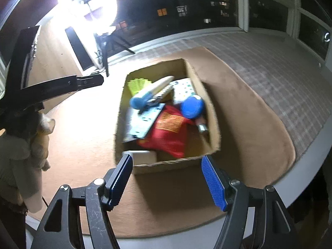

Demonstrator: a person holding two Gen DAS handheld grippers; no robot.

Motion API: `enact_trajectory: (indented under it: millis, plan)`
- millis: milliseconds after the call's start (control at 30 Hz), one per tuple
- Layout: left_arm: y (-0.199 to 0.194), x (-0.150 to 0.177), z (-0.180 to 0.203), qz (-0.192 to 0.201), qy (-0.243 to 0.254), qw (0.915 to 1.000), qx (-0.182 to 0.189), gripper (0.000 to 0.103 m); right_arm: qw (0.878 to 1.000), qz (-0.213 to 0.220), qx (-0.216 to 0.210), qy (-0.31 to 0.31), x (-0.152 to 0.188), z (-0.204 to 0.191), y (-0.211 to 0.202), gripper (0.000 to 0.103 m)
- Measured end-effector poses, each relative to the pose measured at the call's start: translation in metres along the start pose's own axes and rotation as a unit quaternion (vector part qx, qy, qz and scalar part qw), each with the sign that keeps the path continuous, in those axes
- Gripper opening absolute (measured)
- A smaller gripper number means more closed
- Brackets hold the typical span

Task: Organize objects

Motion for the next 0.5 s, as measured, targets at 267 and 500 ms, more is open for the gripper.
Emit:
enact_trajectory:
  millis: [267, 500]
  plan:
    - [-0.057, 0.020, -0.048, 0.026, -0.021, 0.9992, -0.023, 0.043, 0.999, 0.003, -0.034, -0.026, -0.009, -0.057, 0.004, 0.066]
    - [-0.106, 0.042, -0.103, 0.045, -0.051, 0.9962, -0.054, 0.055, 0.996, -0.003, -0.070, -0.061, -0.009, -0.118, 0.014, 0.069]
Point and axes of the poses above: each gripper's, at about its wrist camera, not at the fingertips, and y roughly the way its jaws point, z to its right, x to its underside, the point moved 9 cm from there along y, roughly the way its jaws point, and after that the axes turned 3 degrees about -z, right-handed, at the moved point
